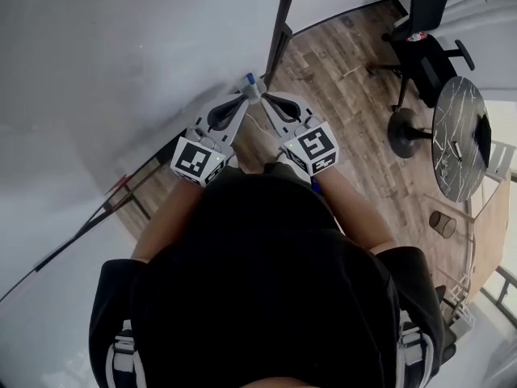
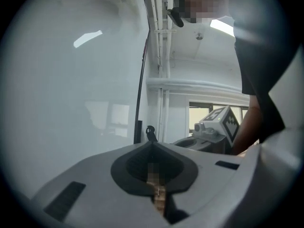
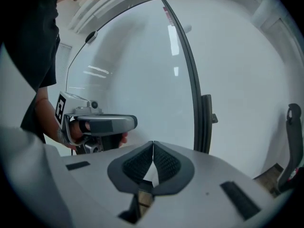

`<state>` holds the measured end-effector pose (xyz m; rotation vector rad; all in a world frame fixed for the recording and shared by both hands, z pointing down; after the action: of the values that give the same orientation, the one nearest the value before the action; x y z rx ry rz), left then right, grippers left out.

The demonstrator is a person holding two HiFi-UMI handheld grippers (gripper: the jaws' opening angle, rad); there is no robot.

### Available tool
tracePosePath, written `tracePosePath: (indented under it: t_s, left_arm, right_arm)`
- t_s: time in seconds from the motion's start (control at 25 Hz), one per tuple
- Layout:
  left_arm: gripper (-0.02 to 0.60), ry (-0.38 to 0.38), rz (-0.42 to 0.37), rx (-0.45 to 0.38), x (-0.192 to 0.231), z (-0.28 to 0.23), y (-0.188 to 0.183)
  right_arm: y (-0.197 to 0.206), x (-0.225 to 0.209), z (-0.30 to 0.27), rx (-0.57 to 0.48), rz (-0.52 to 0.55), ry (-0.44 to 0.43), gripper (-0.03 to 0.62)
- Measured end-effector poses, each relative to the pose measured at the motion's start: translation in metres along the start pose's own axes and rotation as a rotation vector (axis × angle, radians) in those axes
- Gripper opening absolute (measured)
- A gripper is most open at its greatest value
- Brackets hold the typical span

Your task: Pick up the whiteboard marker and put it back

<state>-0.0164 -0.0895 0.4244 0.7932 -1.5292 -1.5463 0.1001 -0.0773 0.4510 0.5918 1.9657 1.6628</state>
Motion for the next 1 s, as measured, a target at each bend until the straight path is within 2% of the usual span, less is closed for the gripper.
tracePosePath:
  t_s: [0.28,0.44,0.8,1.0]
  left_arm:
    - [0.003,-0.059,0.016,0.002,0.010,0.006,0.025]
    - [0.003,-0.059,0.004,0.003,0.017,0.007,0.028]
    - [0.003,-0.070,0.024,0.003,0.024,0.009,0.030]
    - [0.003,-0.073,0.043,-0.007,0.020,0.013,0.028]
  right_arm:
    - [0.029,-0.016,-0.023,0.029,-0.014,0.004,0.003]
    - [0.041,-0.018,-0.039,0.065,0.008,-0.001,0.003]
    - [0.066,-0.033,-0.063,0.155,0.008,0.056,0.005]
    - [0.079,-0.038,-0.068,0.179,0.000,0.071,0.034]
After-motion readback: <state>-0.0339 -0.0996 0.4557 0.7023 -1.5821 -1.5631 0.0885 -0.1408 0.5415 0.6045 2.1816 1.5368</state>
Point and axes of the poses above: the fingertips, and each gripper's own axes: z backward along the fingers, x to its left, y out of its underside, the point moved 6 cm from there along z, backward along the fingers, and after that the axes turned 10 degrees about -x, right-handed, at the moved point
